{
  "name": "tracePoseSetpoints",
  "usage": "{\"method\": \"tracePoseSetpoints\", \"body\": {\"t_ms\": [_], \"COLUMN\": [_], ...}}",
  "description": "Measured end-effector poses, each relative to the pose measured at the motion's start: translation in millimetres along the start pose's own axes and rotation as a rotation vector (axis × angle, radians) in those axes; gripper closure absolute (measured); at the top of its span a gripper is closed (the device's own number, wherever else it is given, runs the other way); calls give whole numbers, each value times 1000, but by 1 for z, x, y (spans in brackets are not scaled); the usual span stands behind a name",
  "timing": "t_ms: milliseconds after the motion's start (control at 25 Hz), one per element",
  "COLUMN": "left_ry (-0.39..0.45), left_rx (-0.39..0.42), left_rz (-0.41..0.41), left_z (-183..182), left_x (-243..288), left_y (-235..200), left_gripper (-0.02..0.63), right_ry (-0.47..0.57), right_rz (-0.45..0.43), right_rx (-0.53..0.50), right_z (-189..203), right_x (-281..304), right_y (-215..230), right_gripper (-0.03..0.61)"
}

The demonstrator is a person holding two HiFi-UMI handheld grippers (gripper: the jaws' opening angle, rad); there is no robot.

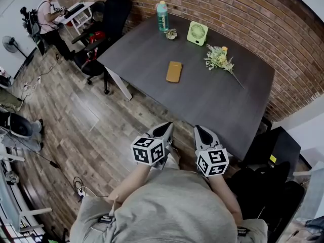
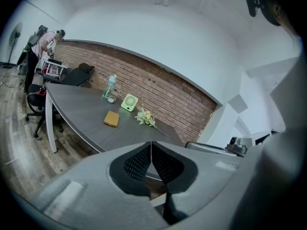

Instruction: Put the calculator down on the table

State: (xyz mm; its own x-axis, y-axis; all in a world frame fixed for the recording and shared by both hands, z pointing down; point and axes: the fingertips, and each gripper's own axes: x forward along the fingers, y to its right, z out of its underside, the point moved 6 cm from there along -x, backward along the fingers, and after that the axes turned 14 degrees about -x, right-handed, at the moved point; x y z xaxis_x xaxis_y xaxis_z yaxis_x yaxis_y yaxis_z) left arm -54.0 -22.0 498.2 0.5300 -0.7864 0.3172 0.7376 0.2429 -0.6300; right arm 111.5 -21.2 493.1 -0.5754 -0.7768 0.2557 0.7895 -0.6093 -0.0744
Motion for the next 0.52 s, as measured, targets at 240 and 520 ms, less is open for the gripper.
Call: {"method": "tracePoseSetpoints", "body": {"t_ms": [240, 520], "left_ry": [0, 2], "left_rx": [3, -2], "left_rz": [-7, -11], "left_z": [-2, -4], "left_x": [-1, -3], "left_y": [-4, -8], "left_gripper": [592, 592], "right_ry": [2, -2], "right_rz": [-2, -4], "right_rx": [2, 2], "right_z": [-1, -2], "right_x": [3, 8], "right_y": [-1, -4], "right_gripper": [577, 577]}}
